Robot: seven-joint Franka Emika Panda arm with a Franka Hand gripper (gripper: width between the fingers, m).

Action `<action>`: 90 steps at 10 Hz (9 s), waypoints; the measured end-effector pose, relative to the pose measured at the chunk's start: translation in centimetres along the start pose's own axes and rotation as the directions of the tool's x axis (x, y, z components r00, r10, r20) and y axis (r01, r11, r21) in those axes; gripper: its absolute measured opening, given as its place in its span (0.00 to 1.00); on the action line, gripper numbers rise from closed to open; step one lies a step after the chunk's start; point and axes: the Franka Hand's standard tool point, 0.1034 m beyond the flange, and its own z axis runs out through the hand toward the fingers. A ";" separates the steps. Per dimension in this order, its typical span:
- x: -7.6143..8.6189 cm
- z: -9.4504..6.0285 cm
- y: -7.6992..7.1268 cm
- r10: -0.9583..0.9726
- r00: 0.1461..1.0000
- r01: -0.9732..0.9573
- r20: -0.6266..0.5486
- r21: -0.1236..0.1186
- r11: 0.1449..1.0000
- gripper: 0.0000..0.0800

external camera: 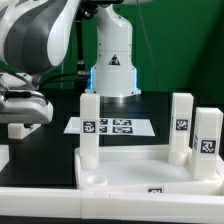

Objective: Assemble desk

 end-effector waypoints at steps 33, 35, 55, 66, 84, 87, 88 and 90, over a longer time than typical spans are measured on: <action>-1.4 -7.4 -3.9 -0.039 0.996 0.036 -0.077 -0.034 0.999 0.36; -1.4 -9.0 -4.0 -0.053 0.981 0.043 -0.184 -0.054 0.998 0.36; 0.6 -22.4 -12.0 -0.240 0.449 0.029 -0.860 -0.255 0.967 0.36; 2.7 -24.4 -19.4 -0.243 0.405 0.072 -0.881 -0.234 0.969 0.36; 4.5 -22.8 -21.6 -0.294 0.364 0.074 -0.884 -0.288 0.955 0.36; 4.6 -22.7 -21.5 -0.294 0.365 0.073 -0.883 -0.288 0.955 0.36; 4.8 -22.5 -21.4 -0.294 0.361 0.069 -0.885 -0.290 0.955 0.36; 5.0 -22.2 -21.4 -0.295 0.365 0.068 -0.883 -0.290 0.954 0.36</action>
Offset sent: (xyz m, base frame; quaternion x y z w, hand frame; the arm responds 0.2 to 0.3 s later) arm -0.0126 -0.0134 -0.0086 0.0312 -0.0885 0.0941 0.9911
